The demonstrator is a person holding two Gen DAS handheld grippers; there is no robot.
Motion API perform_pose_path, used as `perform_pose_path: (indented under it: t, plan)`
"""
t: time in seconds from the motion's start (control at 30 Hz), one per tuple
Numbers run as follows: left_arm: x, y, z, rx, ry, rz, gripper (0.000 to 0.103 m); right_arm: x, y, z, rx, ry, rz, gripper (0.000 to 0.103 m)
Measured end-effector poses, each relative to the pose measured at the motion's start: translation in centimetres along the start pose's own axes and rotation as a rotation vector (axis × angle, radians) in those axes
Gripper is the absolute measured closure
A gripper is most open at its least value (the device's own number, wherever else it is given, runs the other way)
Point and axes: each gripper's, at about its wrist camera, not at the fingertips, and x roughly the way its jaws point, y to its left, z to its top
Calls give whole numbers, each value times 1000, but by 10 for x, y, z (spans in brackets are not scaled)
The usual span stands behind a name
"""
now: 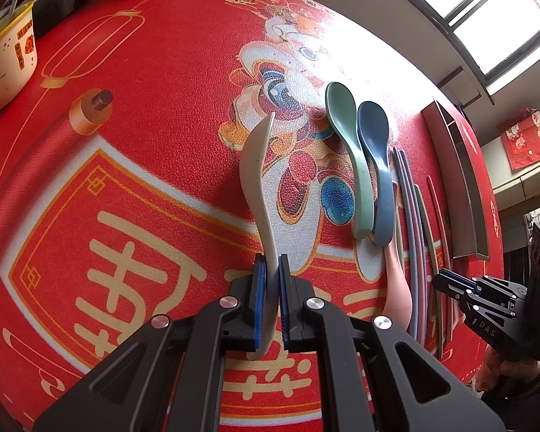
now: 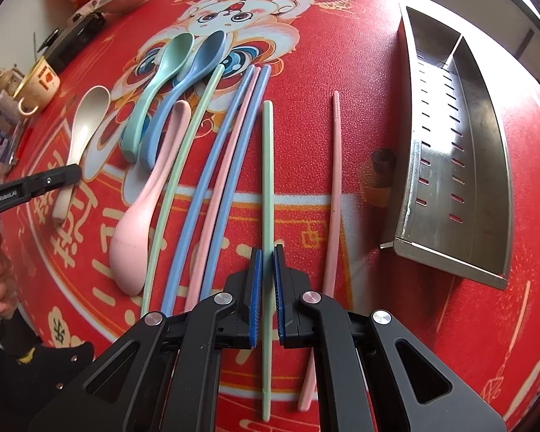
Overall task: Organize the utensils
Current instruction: 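Lower the right tool onto the green chopstick and close while the left tool holds the white spoon, then carry the green chopstick into the steel tray and open the right tool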
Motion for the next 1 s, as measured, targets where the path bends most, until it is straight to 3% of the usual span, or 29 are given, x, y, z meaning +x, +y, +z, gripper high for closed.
perform_pose_path:
  t: [0.23, 0.67, 0.87, 1.0]
  plan:
    - [0, -2, 2, 6, -1, 6, 94, -4, -10, 1, 45, -12, 56, 97]
    - [3, -7, 3, 7, -4, 12, 94, -56, -42, 22, 171, -187, 181, 97]
    - [4, -7, 3, 1, -6, 12, 94, -76, -49, 31, 202, -240, 193, 97]
    - [3, -7, 3, 3, -6, 12, 94, -88, -67, 44, 227, -288, 146, 97]
